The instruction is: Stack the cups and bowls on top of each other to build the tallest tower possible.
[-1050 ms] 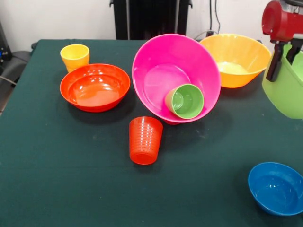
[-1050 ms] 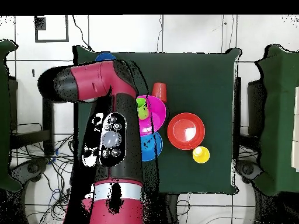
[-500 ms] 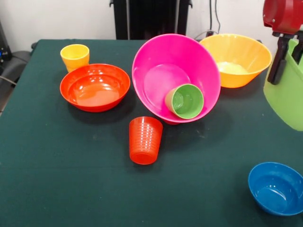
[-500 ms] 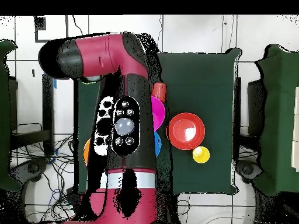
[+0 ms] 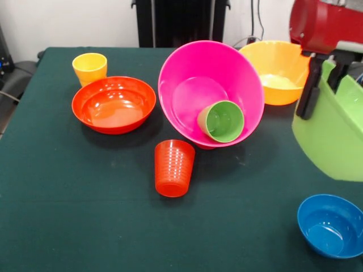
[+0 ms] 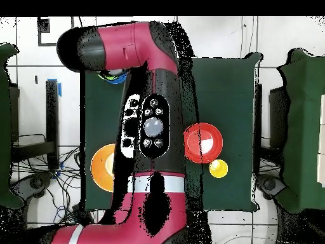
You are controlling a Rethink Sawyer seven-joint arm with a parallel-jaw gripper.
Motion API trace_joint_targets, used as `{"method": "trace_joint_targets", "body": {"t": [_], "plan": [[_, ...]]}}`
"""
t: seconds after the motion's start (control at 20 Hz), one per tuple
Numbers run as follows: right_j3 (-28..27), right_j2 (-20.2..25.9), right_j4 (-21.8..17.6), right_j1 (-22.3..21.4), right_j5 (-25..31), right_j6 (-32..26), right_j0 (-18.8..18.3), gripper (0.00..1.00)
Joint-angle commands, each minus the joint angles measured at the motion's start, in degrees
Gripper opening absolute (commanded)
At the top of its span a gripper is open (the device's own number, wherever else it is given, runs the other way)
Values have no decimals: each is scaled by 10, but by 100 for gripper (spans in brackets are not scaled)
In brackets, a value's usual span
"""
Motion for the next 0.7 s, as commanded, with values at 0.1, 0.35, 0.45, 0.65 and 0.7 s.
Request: {"method": "trace_joint_targets", "body": {"t": [0.1,0.35,0.45,0.65,0.7], "plan": [[-8,77,-46,24,53,-219,-25,0],[9,79,-47,16,48,-221,-34,0],[9,76,-49,13,53,-225,-36,0],[1,72,-54,15,65,-234,-40,0],[5,72,-54,13,63,-235,-41,0]]}}
